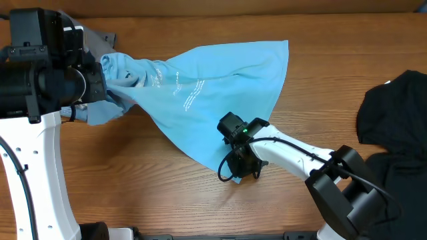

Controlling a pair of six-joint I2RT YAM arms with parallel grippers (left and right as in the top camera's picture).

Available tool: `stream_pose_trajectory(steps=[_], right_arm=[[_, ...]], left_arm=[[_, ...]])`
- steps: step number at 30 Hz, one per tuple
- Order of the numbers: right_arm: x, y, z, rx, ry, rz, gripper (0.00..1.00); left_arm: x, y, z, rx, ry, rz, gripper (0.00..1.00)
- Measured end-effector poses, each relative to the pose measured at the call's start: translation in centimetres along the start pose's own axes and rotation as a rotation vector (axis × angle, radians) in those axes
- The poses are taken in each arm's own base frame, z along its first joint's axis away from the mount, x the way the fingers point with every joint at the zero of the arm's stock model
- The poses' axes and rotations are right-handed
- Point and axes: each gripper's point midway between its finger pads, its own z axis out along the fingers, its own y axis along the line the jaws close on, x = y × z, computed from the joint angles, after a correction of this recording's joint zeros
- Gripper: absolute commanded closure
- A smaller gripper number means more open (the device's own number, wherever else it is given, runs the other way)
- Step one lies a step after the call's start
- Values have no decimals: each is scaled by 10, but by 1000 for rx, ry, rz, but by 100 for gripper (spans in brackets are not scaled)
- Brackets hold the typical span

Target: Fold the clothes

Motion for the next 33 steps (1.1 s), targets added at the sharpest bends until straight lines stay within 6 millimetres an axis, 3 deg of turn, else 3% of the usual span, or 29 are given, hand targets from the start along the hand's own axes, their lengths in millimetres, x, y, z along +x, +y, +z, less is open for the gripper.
stream_pose_trajectory(steps=[9,12,15,18,20,23,26,30,33], right_arm=[[0,-3,-2,23,22,65,96],[5,-14,-6,68,49,130,96],[8,-29,-18,106,72,232,96],[1,-50,-43,104,29,356,96],[-6,-67,-72,78,-44,440,96],[-18,-97,-135,23,-225,570,96],[-19,-130,-216,-21,-467,686,96],[2,-157,-325,-58,-790,773,96],[31,-153,-398,-72,-994,758,96]], left_arm=[[0,0,0,0,0,0,96],[0,0,0,0,0,0,96],[0,0,0,0,1,0,96],[0,0,0,0,0,0,96],[0,0,-1,0,-1,1,96],[0,0,-3,2,-9,5,96],[-2,-4,-14,27,-42,18,96],[-6,-13,-46,85,-141,50,96],[-8,-17,-83,112,-255,75,96]])
